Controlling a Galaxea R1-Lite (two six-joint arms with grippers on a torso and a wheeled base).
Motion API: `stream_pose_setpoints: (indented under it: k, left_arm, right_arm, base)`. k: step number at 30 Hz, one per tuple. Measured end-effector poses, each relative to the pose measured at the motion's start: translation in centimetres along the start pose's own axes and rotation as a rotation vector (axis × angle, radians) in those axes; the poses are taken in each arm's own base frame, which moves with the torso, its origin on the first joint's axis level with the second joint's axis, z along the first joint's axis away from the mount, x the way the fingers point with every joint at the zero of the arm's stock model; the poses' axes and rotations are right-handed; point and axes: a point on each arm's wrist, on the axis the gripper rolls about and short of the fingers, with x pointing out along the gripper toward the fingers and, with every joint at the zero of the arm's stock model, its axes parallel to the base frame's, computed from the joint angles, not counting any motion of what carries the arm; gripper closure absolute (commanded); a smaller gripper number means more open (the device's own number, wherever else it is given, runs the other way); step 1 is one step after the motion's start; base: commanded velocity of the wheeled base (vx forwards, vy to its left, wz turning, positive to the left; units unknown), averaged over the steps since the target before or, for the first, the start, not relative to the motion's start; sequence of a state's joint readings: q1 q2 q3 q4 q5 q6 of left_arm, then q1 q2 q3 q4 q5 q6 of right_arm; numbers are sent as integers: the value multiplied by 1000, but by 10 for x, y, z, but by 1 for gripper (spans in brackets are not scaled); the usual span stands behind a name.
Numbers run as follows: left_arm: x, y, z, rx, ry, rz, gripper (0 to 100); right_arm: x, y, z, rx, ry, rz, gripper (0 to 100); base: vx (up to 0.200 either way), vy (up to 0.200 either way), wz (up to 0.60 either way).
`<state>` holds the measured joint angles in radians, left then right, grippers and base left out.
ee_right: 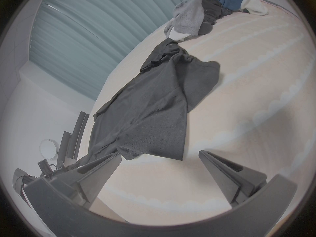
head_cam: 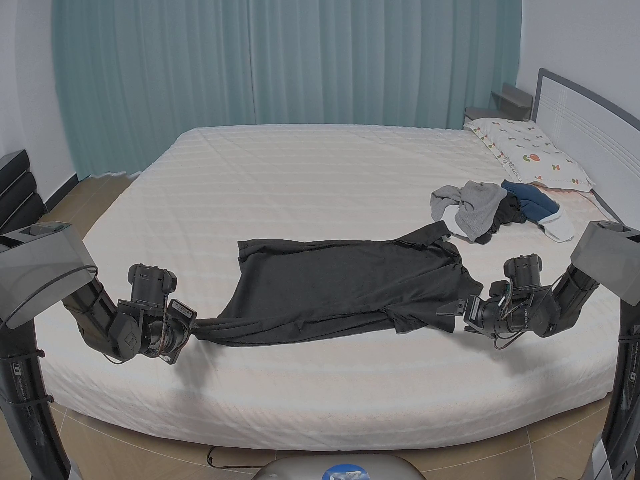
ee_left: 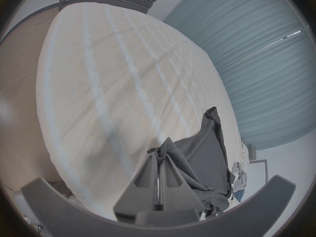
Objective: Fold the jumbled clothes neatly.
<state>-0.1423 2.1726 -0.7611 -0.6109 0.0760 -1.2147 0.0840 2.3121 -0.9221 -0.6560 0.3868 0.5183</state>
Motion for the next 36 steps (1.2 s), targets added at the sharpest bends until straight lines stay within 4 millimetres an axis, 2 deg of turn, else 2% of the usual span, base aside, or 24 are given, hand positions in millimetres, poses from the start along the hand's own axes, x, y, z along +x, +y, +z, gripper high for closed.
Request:
stream_pose_setpoints:
  k: [10, 11, 17, 21, 27, 36]
  left_arm:
    - [0, 0, 0, 2, 0, 2, 100]
    - [0, 0, 0, 2, 0, 2, 100]
    - [1, 1, -1, 4, 2, 4, 100]
    - [1, 1, -1, 5, 3, 6, 100]
    - [0, 3, -2, 9, 7, 12, 100]
    - [-6, 11, -9, 100, 24, 37, 100]
  right_arm:
    - [28, 4, -2, -30, -20, -34, 0]
    - [30, 4, -2, -32, -24, -36, 100]
    - [37, 3, -1, -37, -38, -57, 100]
    - [31, 0, -4, -28, -26, -72, 100]
    - [7, -5, -4, -8, -21, -87, 100]
    - [-59, -16, -13, 53, 26, -88, 100]
  base:
    - [0, 0, 0]
    - [0, 0, 0]
    - [0, 0, 0]
    - [0, 0, 0]
    - [0, 0, 0]
    - [0, 0, 0]
